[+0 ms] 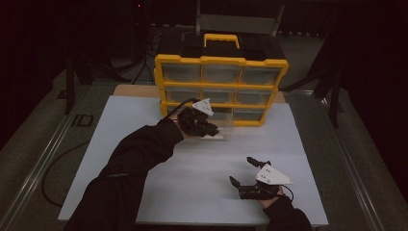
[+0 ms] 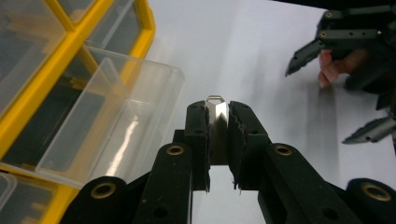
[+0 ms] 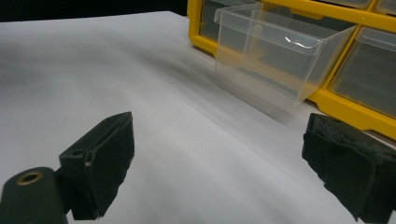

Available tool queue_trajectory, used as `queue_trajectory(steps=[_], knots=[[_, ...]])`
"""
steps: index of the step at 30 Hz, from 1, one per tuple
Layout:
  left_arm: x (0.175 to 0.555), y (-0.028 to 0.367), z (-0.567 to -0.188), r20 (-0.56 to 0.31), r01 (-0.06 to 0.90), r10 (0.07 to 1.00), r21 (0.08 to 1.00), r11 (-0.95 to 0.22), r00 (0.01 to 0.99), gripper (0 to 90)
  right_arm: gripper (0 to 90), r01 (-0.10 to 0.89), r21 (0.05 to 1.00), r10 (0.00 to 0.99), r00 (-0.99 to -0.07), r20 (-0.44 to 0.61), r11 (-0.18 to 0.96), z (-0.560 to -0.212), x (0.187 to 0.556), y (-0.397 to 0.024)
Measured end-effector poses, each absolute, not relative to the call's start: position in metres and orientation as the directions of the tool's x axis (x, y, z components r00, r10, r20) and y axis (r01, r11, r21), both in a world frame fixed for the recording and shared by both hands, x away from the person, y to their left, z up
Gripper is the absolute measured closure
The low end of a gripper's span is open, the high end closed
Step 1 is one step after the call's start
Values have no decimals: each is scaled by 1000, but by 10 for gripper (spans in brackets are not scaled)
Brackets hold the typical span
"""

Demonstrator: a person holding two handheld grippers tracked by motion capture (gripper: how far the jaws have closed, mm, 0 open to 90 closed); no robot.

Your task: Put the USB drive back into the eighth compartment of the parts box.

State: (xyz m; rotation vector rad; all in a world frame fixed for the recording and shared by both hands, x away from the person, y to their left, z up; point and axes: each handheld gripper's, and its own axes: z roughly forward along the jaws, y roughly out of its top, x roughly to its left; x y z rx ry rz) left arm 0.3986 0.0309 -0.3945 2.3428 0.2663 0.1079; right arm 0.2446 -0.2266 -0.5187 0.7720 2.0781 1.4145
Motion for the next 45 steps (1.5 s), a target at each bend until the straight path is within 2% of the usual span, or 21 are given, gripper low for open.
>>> queue_trajectory(steps=[14,30,45], knots=[[417,29,-392,-10,201,279,719,-665,960,797,94,168,940,697,-711,-92,296,-519,245,-226],[436,24,-394,-24,284,398,741,-609,917,797,94,168,939,694,-714,-93,300,-519,245,-226],[449,22,-415,-58,359,475,736,-574,878,797,94,172,940,695,-714,-87,295,-519,246,-226]])
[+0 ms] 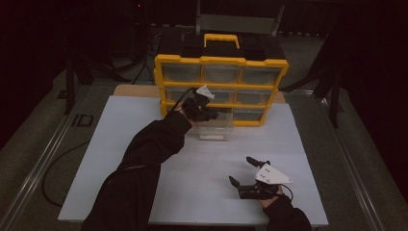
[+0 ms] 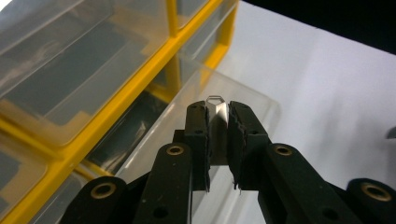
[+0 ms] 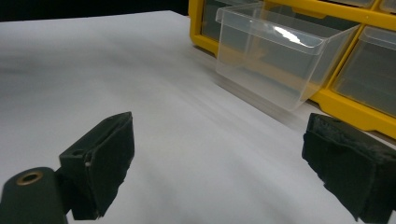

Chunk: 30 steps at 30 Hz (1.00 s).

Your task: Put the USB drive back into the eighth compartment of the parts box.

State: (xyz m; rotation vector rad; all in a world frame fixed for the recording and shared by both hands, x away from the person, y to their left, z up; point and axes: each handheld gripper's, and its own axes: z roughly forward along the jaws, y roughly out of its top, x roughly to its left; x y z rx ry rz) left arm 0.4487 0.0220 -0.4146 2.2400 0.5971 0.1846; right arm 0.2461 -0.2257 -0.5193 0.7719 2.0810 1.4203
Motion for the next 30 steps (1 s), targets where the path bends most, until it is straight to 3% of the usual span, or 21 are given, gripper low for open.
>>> queue_trajectory(steps=[22,26,30], knots=[[453,21,-437,-61,391,511,722,-571,858,781,94,173,937,688,-720,-90,303,-520,247,-224],[453,23,-434,-56,403,539,729,-553,841,602,94,173,936,687,-721,-93,308,-520,247,-224],[451,26,-429,-72,410,534,729,-548,842,534,94,173,937,689,-719,-90,303,-520,247,-224]])
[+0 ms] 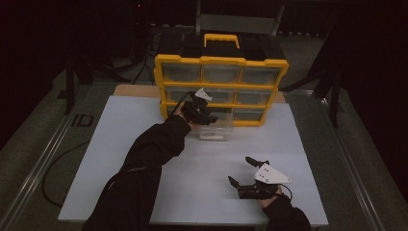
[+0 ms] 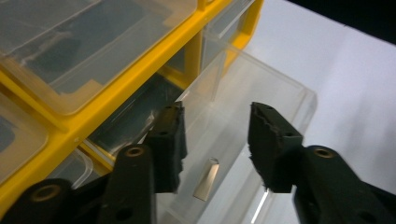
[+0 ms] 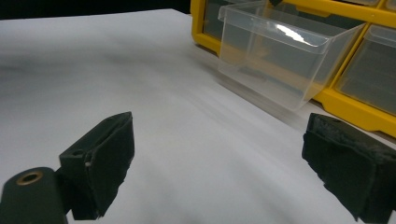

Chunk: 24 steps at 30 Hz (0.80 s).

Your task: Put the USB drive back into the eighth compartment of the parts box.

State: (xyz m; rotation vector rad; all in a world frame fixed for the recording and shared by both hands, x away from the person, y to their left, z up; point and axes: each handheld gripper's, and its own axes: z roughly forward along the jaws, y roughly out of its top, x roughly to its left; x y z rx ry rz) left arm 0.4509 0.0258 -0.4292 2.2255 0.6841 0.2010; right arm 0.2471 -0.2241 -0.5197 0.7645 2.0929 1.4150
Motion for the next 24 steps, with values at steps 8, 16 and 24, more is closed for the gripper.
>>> queue_trajectory(steps=[8,16,24], knots=[[442,31,-424,-43,396,539,728,-560,841,381,94,173,936,690,-718,-93,306,-520,247,-224],[436,41,-419,-37,397,544,725,-562,838,251,94,172,936,693,-715,-96,307,-519,248,-224],[432,51,-418,-55,410,548,727,-551,835,112,94,174,934,693,-714,-98,311,-520,248,-225]])
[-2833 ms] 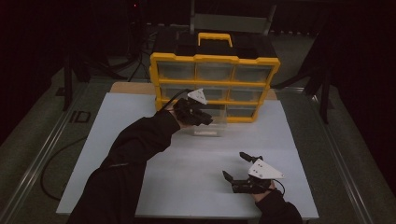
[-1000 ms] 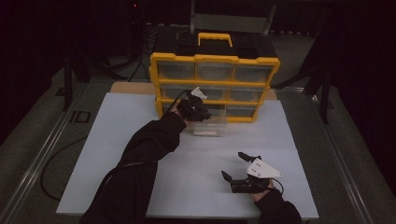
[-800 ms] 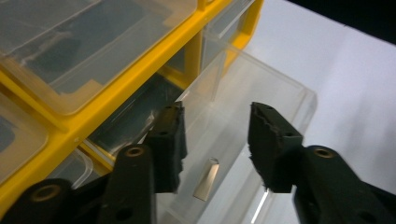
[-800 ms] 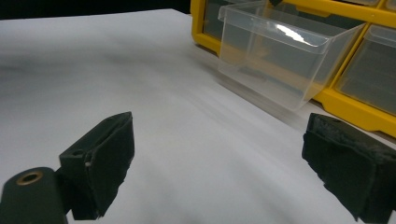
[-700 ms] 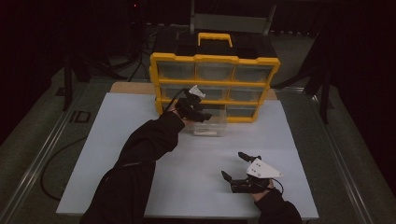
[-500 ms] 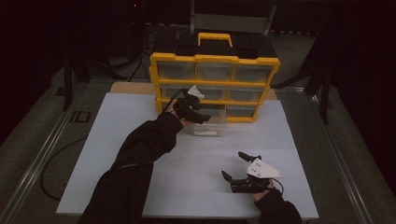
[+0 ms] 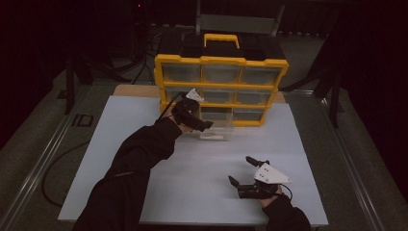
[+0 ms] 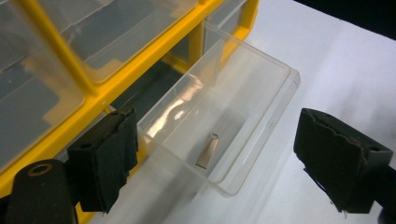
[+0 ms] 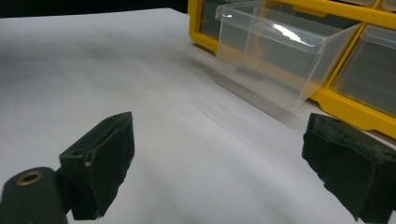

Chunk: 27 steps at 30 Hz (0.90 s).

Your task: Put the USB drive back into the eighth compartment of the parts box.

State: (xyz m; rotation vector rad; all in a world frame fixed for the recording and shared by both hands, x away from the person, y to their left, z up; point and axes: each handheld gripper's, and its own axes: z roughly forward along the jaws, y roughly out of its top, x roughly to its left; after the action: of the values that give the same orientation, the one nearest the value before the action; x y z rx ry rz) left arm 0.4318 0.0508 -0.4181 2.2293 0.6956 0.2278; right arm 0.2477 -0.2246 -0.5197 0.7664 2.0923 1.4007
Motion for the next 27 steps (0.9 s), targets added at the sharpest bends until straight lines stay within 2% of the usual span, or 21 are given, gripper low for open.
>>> queue_trajectory(steps=[2,5,27], knots=[[431,53,-419,-61,407,534,721,-561,843,25,94,173,935,694,-713,-97,308,-520,248,-225],[428,56,-419,-66,408,528,716,-566,847,8,94,173,935,695,-712,-99,311,-520,248,-224],[403,88,-423,-81,373,473,735,-567,877,3,94,174,936,691,-717,-92,306,-520,250,-222]])
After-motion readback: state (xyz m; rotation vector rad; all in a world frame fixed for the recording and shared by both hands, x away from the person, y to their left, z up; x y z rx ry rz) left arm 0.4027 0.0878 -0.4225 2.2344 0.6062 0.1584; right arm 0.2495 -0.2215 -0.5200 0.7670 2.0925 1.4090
